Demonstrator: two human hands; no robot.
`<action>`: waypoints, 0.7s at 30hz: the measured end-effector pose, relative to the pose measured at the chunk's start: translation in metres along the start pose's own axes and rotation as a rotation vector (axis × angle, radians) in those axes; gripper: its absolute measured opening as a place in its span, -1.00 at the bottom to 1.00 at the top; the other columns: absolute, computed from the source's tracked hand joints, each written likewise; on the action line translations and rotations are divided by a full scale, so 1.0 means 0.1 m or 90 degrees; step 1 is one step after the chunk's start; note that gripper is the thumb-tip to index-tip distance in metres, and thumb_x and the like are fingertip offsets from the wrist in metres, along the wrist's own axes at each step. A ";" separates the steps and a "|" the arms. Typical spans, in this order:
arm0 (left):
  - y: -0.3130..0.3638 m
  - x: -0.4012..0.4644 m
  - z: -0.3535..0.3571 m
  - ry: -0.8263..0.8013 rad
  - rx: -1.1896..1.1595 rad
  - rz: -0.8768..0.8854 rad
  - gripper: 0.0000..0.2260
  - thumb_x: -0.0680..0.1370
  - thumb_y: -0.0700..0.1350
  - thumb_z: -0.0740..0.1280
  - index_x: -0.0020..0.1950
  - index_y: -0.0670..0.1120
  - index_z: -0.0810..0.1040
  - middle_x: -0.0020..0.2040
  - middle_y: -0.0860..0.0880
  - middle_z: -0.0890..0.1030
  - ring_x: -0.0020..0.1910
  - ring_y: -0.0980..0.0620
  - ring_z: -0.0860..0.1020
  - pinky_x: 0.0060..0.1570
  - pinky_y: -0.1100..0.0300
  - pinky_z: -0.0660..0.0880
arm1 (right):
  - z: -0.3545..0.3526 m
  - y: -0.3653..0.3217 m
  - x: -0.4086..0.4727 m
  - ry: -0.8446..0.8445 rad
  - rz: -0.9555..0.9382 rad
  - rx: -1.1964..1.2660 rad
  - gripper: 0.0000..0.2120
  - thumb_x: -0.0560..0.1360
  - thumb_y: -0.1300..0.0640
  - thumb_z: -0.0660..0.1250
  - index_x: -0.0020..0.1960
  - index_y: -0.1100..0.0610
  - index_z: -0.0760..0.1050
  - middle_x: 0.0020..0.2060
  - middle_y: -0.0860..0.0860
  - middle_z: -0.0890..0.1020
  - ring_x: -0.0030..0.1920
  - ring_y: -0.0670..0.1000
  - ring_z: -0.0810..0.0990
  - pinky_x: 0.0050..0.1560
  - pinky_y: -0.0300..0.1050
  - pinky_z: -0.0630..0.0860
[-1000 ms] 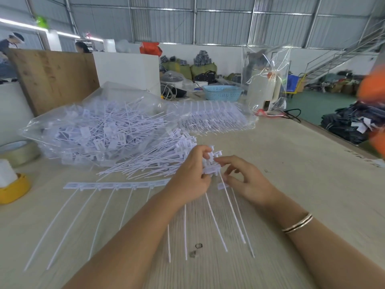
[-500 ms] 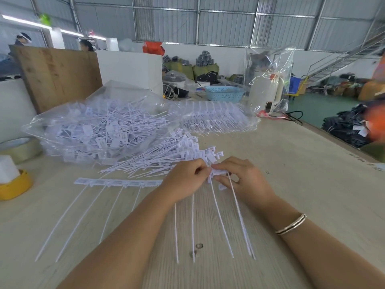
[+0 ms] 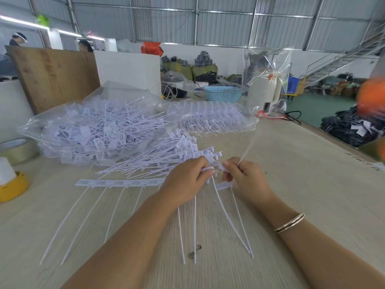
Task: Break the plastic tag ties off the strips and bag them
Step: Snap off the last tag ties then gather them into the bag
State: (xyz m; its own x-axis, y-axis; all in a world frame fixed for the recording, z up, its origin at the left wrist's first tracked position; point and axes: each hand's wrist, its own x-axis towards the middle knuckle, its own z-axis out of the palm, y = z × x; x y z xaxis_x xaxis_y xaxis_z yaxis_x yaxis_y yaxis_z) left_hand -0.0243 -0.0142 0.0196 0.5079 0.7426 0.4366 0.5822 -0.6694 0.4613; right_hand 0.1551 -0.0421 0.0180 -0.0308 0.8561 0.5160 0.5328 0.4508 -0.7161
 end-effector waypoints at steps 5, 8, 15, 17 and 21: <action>-0.05 0.00 -0.05 0.025 -0.019 -0.026 -0.80 0.61 0.05 0.12 -0.11 -0.02 0.41 -0.28 0.07 0.46 -0.31 0.10 0.42 -0.25 0.10 0.37 | -0.17 0.09 0.03 0.041 0.026 -0.029 -0.85 0.51 0.18 0.31 -0.18 0.00 0.60 -0.40 -0.13 0.58 -0.43 -0.16 0.46 -0.34 -0.36 0.38; -0.04 -0.01 -0.04 0.019 0.016 -0.033 -0.80 0.62 0.06 0.11 -0.14 0.03 0.40 -0.29 0.08 0.46 -0.30 0.09 0.44 -0.24 0.07 0.40 | -0.13 0.09 0.04 -0.024 -0.012 -0.083 -0.83 0.46 0.28 0.37 -0.03 0.07 0.64 -0.25 -0.05 0.58 -0.25 -0.12 0.53 -0.17 -0.39 0.39; -0.06 -0.02 -0.02 0.010 0.041 -0.057 -0.75 0.60 0.06 0.16 -0.18 -0.04 0.48 -0.33 0.02 0.50 -0.33 0.03 0.47 -0.28 0.08 0.41 | -0.11 0.08 0.04 -0.208 -0.025 -0.191 -0.70 0.51 0.30 0.30 0.23 0.16 0.51 -0.05 0.02 0.45 0.05 0.04 0.49 0.17 -0.12 0.35; -0.06 -0.01 -0.02 -0.005 0.052 -0.066 -0.74 0.59 0.07 0.16 -0.15 -0.05 0.51 -0.30 -0.01 0.53 -0.31 0.01 0.50 -0.27 0.06 0.44 | -0.09 0.09 0.04 -0.255 -0.008 -0.247 -0.64 0.51 0.26 0.30 0.30 0.10 0.45 -0.01 -0.04 0.43 0.11 -0.01 0.45 0.22 -0.07 0.31; -0.08 -0.02 -0.01 -0.030 0.042 -0.101 -0.79 0.61 -0.01 0.12 -0.03 -0.01 0.52 -0.30 0.08 0.51 -0.35 0.06 0.47 -0.34 0.14 0.37 | -0.13 0.09 0.04 -0.225 0.091 -0.072 -0.60 0.48 0.35 0.31 0.28 0.10 0.47 0.11 -0.03 0.53 0.03 -0.17 0.50 0.04 -0.49 0.36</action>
State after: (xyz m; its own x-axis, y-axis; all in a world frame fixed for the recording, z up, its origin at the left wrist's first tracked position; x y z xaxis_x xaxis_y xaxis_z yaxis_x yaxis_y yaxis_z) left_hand -0.0302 -0.0105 0.0159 0.4354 0.8397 0.3247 0.6970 -0.5427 0.4688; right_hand 0.1711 -0.0374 0.0196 -0.2279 0.9514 0.2070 0.6425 0.3067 -0.7023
